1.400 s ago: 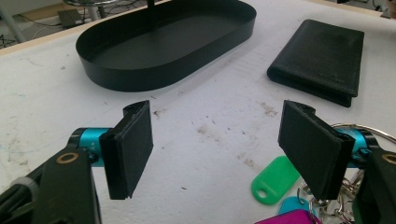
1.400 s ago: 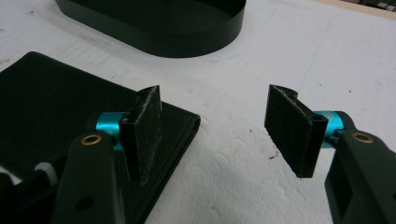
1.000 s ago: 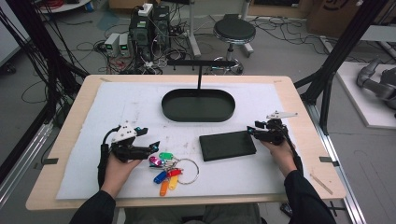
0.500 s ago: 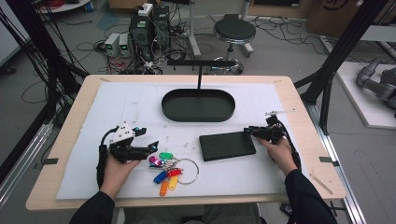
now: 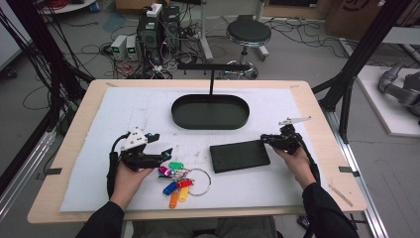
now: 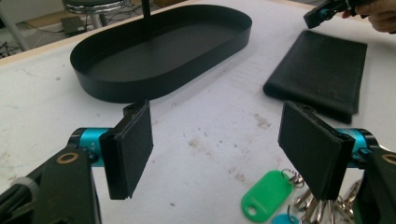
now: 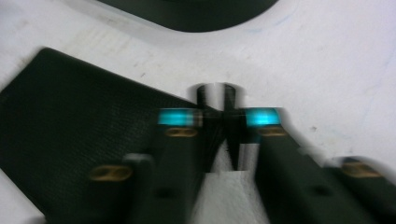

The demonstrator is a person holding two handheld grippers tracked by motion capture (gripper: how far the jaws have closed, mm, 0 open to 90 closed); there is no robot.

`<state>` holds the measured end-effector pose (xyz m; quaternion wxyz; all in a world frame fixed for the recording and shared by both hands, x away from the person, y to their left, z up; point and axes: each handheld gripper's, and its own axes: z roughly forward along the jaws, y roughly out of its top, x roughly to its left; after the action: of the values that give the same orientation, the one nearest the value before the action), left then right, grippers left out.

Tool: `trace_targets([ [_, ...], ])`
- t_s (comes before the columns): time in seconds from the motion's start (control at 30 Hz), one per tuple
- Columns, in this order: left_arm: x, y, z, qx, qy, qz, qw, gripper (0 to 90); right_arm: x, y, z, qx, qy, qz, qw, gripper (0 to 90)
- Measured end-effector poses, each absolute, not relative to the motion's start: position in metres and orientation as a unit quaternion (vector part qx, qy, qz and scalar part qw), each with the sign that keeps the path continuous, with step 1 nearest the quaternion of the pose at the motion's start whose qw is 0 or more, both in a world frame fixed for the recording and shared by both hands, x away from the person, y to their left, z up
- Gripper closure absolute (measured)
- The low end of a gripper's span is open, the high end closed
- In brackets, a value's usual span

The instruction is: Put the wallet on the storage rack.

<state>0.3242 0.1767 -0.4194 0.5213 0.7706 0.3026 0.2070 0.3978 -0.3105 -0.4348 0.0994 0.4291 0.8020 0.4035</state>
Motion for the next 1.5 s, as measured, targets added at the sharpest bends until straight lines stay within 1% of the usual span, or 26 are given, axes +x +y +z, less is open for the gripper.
trace_targets([
  [0.07,0.327,0.171,-0.417,0.77,0.299,0.206,0.524,26.3,0.389,-0.306,-0.428,0.397,0.81,0.414,0.12,90.0],
  [0.17,0.328,0.165,-0.415,0.772,0.296,0.205,0.524,26.3,0.384,-0.298,-0.425,0.385,0.814,0.413,0.133,90.0],
  [0.2,0.329,0.163,-0.415,0.772,0.294,0.205,0.525,26.3,0.384,-0.298,-0.425,0.391,0.812,0.412,0.135,88.4],
  [0.23,0.329,0.162,-0.415,0.773,0.293,0.204,0.524,26.3,0.385,-0.299,-0.426,0.39,0.811,0.415,0.135,77.5],
  [0.27,0.329,0.162,-0.415,0.773,0.293,0.204,0.524,26.3,0.385,-0.299,-0.426,0.39,0.811,0.415,0.135,77.5],
  [0.3,0.328,0.16,-0.415,0.774,0.293,0.203,0.524,26.3,0.387,-0.3,-0.426,0.397,0.806,0.415,0.142,68.6],
  [0.33,0.329,0.16,-0.415,0.776,0.291,0.203,0.522,26.3,0.39,-0.302,-0.427,0.408,0.8,0.415,0.143,66.3],
  [0.37,0.329,0.16,-0.415,0.778,0.29,0.201,0.519,26.3,0.396,-0.307,-0.431,0.415,0.799,0.414,0.13,60.6],
  [0.43,0.328,0.16,-0.416,0.777,0.293,0.197,0.521,26.3,0.402,-0.309,-0.437,0.428,0.796,0.412,0.114,53.9],
  [0.53,0.326,0.162,-0.416,0.777,0.294,0.195,0.521,26.3,0.411,-0.31,-0.447,0.442,0.794,0.412,0.071,45.3],
  [0.67,0.325,0.164,-0.418,0.776,0.299,0.192,0.52,26.3,0.418,-0.314,-0.453,0.447,0.785,0.428,0.006,45.8],
  [0.7,0.325,0.165,-0.418,0.778,0.299,0.191,0.519,26.3,0.418,-0.313,-0.454,0.45,0.782,0.43,-0.002,45.7],
  [0.77,0.326,0.164,-0.419,0.778,0.299,0.191,0.519,26.3,0.418,-0.313,-0.453,0.451,0.783,0.429,-0.002,46.4],
  [0.8,0.326,0.163,-0.419,0.776,0.301,0.191,0.52,26.3,0.418,-0.313,-0.454,0.451,0.783,0.428,-0.001,48.5],
  [0.83,0.326,0.163,-0.419,0.778,0.299,0.191,0.519,26.3,0.417,-0.313,-0.453,0.449,0.786,0.425,0.002,60.9],
  [0.87,0.326,0.162,-0.419,0.779,0.298,0.191,0.518,26.3,0.417,-0.312,-0.453,0.439,0.788,0.432,-0.015,62.2],
  [0.93,0.327,0.159,-0.418,0.779,0.296,0.192,0.518,26.3,0.414,-0.308,-0.449,0.429,0.799,0.422,0.013,64.6],
  [1.03,0.328,0.155,-0.418,0.779,0.294,0.193,0.519,26.3,0.409,-0.306,-0.445,0.42,0.805,0.417,0.037,72.6],
  [1.2,0.331,0.149,-0.417,0.78,0.291,0.191,0.52,26.3,0.401,-0.303,-0.437,0.403,0.815,0.411,0.066,76.2],
  [1.3,0.333,0.146,-0.417,0.778,0.29,0.189,0.524,26.2,0.396,-0.302,-0.434,0.396,0.815,0.417,0.074,76.5],
  [1.33,0.334,0.144,-0.416,0.778,0.29,0.186,0.525,26.3,0.392,-0.302,-0.43,0.386,0.817,0.42,0.084,76.9],
  [1.47,0.34,0.137,-0.416,0.778,0.292,0.169,0.53,26.3,0.384,-0.3,-0.425,0.367,0.819,0.429,0.098,77.2],
  [1.5,0.343,0.132,-0.417,0.778,0.294,0.154,0.534,26.3,0.382,-0.3,-0.424,0.363,0.819,0.432,0.103,77.3],
])
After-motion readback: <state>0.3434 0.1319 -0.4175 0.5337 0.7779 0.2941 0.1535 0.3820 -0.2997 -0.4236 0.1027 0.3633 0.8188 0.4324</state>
